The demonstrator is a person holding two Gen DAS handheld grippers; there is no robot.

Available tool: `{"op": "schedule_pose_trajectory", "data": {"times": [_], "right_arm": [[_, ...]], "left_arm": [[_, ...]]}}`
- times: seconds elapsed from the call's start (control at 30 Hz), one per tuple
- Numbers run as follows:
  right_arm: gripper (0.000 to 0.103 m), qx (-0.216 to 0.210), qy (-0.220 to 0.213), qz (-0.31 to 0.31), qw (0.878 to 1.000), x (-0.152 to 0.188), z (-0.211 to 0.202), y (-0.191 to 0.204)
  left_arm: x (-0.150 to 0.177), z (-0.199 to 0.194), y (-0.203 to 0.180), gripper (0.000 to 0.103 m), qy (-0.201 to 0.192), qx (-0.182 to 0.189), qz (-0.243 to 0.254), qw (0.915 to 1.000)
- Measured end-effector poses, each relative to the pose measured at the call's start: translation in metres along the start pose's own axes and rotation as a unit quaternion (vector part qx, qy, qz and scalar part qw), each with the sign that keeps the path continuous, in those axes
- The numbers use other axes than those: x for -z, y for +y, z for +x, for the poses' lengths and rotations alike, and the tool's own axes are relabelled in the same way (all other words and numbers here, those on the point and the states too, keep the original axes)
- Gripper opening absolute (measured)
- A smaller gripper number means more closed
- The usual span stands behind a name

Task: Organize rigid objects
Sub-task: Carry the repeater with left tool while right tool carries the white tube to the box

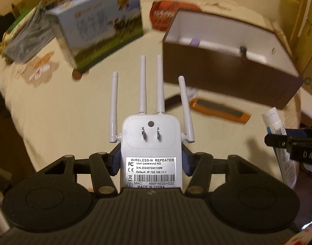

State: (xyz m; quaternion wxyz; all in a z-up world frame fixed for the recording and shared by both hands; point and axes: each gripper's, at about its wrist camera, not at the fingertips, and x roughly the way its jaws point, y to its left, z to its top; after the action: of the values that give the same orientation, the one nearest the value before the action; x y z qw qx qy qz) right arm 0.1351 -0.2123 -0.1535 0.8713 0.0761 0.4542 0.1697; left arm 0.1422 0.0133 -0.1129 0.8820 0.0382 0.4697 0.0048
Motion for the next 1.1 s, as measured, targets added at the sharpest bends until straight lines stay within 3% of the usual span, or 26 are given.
{"op": "schedule_pose_trajectory", "data": {"times": [0.27, 0.57, 0.8, 1.1], "right_arm": [[0.033, 0.009, -0.052, 0.031, 0.998, -0.063, -0.024, -0.037], [0.033, 0.006, -0.096, 0.092, 0.991, -0.146, -0.026, -0.077], [0.033, 0.008, -0.097, 0.142, 0.985, -0.190, -0.006, -0.107], [0.033, 0.035, -0.053, 0.173, 0.983, -0.191, 0.045, -0.130]], "left_arm": [[-0.065, -0.003, -0.025, 0.052, -0.053, 0.030, 0.055, 0.9966], [-0.157, 0.023, -0.073, 0.052, -0.086, 0.063, 0.116, 0.9876], [-0.201, 0.064, -0.103, 0.052, -0.064, 0.078, 0.134, 0.9858], [-0.216, 0.119, -0.126, 0.052, -0.026, 0.075, 0.167, 0.9828]]}}
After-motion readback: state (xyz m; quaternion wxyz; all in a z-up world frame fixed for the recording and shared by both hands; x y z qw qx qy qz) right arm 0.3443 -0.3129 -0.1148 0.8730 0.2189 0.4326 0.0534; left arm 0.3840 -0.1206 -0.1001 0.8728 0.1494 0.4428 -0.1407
